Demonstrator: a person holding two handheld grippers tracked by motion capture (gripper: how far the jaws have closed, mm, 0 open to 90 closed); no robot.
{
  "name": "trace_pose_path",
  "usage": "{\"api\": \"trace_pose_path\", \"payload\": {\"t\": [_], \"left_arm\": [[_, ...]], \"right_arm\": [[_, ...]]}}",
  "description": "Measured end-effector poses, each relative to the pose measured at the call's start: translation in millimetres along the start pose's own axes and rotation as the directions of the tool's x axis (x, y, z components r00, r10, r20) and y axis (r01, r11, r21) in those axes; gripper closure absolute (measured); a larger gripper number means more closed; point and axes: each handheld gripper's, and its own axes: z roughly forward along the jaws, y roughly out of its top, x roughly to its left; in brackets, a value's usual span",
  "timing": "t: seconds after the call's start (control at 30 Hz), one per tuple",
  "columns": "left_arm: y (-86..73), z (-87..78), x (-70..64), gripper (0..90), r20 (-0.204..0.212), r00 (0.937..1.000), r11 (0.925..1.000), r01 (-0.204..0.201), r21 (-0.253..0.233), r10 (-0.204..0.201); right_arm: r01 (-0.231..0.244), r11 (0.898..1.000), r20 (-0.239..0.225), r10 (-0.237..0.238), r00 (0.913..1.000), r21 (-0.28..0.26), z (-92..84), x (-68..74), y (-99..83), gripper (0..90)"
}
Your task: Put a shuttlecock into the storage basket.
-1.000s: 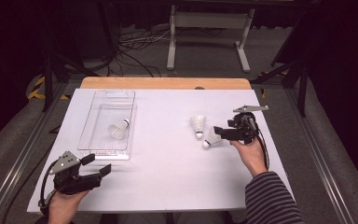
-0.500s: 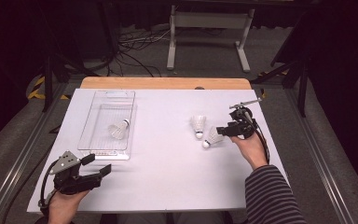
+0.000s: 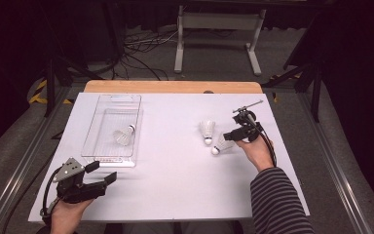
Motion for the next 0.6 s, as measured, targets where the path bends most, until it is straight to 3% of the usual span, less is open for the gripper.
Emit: {"api": "trace_pose_path", "payload": {"t": [0.6], "left_arm": [[0.1, 0.6, -0.4, 22.1, 0.004, 1.0, 1.0, -0.003, 0.004, 0.003]], "right_arm": [[-0.017, 0.998, -0.031, 0.019, 0.9993, 0.061, 11.1, -2.9, 1.9, 68.8]]}}
